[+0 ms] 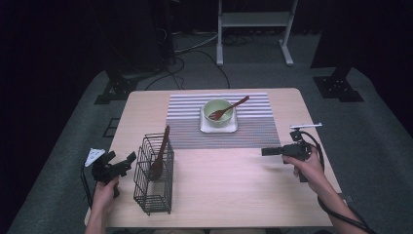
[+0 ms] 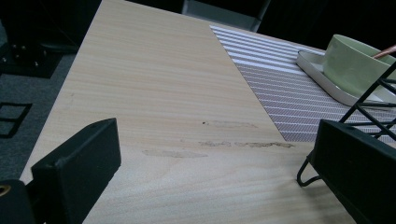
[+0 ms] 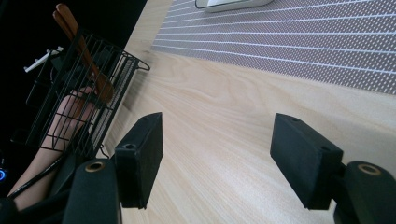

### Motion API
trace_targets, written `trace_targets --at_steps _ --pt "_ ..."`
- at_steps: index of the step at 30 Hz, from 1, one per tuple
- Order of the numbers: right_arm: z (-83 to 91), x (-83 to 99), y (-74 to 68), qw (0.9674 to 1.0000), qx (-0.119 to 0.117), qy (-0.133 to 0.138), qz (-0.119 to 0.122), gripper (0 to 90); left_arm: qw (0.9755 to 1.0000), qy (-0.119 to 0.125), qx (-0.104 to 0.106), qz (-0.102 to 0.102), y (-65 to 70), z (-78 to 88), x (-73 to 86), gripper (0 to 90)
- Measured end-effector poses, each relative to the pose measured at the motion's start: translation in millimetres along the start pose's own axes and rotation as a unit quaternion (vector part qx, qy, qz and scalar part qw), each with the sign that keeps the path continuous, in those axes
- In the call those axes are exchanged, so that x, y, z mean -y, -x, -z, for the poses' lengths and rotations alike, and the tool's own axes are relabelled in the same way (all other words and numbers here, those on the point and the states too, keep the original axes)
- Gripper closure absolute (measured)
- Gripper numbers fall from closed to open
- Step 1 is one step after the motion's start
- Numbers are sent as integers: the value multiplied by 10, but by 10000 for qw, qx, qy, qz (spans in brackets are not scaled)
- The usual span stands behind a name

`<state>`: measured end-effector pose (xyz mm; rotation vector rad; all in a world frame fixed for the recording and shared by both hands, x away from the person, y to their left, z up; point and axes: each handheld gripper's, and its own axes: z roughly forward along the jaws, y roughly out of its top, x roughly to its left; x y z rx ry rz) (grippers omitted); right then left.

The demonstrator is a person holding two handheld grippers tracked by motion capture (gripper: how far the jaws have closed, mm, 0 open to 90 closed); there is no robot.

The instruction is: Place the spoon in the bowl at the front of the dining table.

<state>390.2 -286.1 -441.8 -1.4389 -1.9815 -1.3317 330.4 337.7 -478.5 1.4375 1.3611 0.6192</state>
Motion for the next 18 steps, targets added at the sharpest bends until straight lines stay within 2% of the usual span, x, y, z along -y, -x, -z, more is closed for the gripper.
trace_targets --at_steps 18 --pt "-26 233 -76 9999 -33 -95 138 328 10000 3 8 14 0 2 0 5"
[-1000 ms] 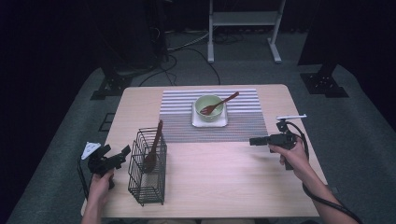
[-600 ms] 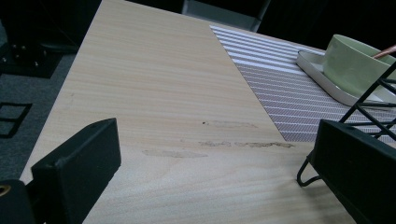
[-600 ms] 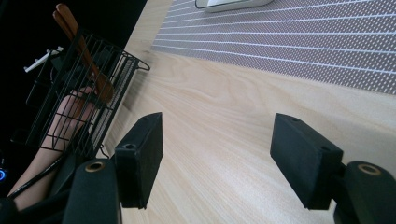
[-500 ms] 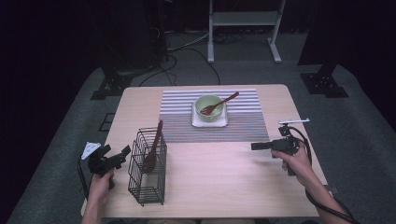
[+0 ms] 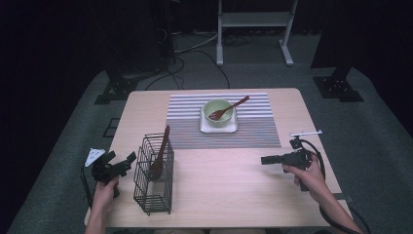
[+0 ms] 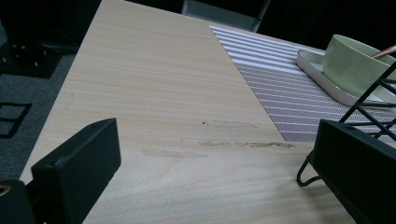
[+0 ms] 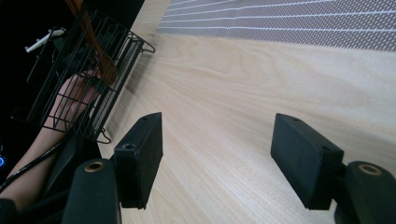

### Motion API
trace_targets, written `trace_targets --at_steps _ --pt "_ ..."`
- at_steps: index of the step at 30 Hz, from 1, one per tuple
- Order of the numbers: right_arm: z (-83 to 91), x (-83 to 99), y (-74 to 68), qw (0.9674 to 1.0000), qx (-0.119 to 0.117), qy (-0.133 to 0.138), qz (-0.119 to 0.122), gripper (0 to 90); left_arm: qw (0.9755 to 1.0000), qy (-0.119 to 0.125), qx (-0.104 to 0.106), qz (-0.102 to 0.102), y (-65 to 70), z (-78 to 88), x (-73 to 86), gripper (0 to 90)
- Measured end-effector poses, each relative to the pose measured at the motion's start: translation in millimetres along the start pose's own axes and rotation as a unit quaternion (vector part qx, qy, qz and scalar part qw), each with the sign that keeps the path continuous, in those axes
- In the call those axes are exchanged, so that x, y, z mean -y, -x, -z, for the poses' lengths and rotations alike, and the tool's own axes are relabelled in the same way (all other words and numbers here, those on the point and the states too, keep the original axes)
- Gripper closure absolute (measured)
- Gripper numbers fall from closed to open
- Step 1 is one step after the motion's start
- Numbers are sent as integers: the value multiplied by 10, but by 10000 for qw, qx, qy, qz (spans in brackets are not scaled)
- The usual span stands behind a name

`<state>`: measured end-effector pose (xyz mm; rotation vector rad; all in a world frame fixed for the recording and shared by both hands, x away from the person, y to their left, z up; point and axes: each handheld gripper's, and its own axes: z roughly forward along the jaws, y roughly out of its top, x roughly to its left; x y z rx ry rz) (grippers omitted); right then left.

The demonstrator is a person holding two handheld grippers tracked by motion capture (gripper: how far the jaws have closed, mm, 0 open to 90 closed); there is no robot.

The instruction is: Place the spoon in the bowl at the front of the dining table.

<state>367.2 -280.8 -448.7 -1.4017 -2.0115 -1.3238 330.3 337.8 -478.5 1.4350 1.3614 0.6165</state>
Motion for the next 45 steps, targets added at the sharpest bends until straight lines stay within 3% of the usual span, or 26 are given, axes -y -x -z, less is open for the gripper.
trace_targets --at_steps 17,45 --pt "-63 168 -105 9999 -47 -60 155 324 10000 -3 3 -24 3 1 0 5" --pt "-109 371 -194 9994 -186 87 288 318 10000 15 20 -25 11 -1 2 5"
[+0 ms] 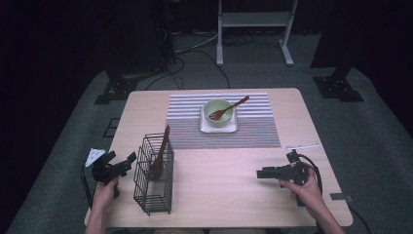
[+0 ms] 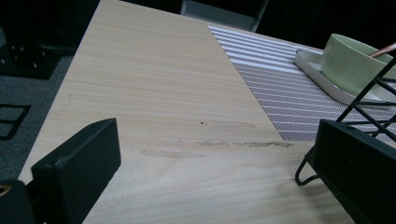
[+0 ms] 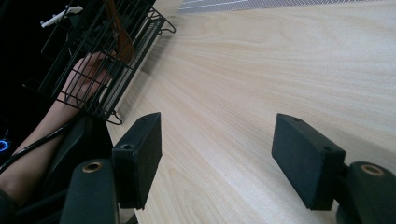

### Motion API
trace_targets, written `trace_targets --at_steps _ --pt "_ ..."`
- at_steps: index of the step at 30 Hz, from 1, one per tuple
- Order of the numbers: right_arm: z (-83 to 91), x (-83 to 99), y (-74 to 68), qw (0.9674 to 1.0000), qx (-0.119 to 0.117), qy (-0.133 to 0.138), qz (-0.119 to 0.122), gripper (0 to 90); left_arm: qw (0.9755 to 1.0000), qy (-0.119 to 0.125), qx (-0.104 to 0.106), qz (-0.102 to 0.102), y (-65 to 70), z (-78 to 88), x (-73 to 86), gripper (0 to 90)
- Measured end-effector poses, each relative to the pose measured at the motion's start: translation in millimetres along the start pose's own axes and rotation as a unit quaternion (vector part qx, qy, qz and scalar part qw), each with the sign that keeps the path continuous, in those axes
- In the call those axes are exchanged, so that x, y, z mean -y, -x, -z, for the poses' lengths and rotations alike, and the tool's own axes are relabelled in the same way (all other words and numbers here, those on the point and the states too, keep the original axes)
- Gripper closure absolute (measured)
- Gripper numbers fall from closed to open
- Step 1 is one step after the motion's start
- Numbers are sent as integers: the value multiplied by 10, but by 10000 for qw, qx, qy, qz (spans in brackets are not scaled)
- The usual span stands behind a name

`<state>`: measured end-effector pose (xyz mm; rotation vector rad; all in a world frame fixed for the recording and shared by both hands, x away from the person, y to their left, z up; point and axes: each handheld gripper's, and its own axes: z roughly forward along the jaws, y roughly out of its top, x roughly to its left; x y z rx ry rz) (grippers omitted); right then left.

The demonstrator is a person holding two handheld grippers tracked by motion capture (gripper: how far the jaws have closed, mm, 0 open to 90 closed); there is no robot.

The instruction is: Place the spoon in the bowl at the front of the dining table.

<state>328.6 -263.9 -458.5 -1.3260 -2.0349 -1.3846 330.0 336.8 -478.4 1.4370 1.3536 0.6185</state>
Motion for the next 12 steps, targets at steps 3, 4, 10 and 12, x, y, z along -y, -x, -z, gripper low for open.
trace_targets --at_steps 3,4,10,12 --pt "-7 19 -20 10000 -6 5 29 317 10000 0 5 3 0 0 0 5" --pt "-10 24 -25 10000 -15 0 29 317 10000 -4 4 3 0 0 0 5" --pt "-40 60 -15 10000 1 5 47 316 10000 4 8 9 -2 1 0 5" --pt "-42 69 -6 10000 -19 19 21 316 10000 -14 5 10 -4 1 -1 5"
